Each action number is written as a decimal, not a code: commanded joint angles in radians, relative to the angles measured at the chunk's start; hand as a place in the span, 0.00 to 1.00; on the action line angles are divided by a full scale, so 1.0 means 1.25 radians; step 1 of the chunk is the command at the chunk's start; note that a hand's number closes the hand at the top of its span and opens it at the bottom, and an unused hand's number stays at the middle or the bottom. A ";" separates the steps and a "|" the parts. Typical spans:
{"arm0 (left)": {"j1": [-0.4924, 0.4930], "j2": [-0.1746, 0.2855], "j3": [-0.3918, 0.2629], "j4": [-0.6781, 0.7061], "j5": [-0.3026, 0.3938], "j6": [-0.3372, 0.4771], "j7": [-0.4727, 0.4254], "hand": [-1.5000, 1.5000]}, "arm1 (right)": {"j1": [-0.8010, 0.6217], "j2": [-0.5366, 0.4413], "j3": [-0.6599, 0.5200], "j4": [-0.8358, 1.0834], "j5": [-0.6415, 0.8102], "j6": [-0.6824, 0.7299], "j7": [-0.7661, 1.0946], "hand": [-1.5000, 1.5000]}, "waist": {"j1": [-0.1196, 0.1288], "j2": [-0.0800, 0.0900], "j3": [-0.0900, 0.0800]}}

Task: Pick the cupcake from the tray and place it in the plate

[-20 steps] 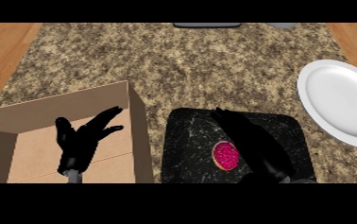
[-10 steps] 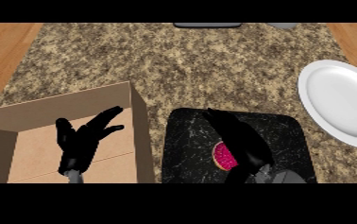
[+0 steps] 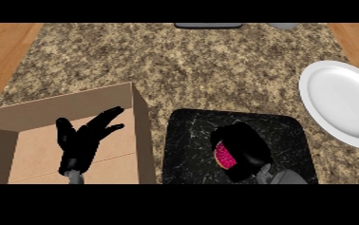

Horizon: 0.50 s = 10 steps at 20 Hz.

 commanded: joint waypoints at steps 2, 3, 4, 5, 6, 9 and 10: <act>-0.049 -0.019 0.001 0.044 -0.004 0.025 0.001 0.50 | -0.009 0.039 -0.004 0.004 0.055 -0.010 -0.020 1.00 | -0.003 0.006 -0.007; -0.036 0.007 0.016 0.018 0.006 0.011 0.019 0.50 | 0.005 0.027 -0.012 -0.017 0.069 -0.037 -0.027 1.00 | -0.003 0.005 -0.007; 0.007 -0.021 -0.009 0.026 -0.015 0.021 -0.035 0.50 | 0.039 0.044 0.005 -0.045 0.073 -0.085 -0.020 1.00 | -0.004 0.005 -0.007; -0.016 0.006 0.013 0.021 0.008 -0.004 0.007 0.50 | 0.044 0.025 -0.047 -0.036 0.070 -0.111 -0.003 1.00 | -0.006 0.005 -0.007; 0.009 -0.020 -0.002 0.002 -0.013 0.025 0.001 0.50 | 0.073 0.064 -0.028 -0.081 0.097 -0.124 0.084 1.00 | -0.010 0.003 -0.007; 0.000 0.010 0.036 0.023 0.007 -0.007 -0.004 0.50 | 0.152 0.120 -0.044 -0.053 0.162 -0.235 0.200 1.00 | -0.025 0.003 -0.008; 0.010 0.018 0.045 0.029 0.016 -0.026 -0.017 0.50 | 0.164 0.137 -0.064 -0.050 0.181 -0.270 0.239 1.00 | -0.028 0.003 -0.008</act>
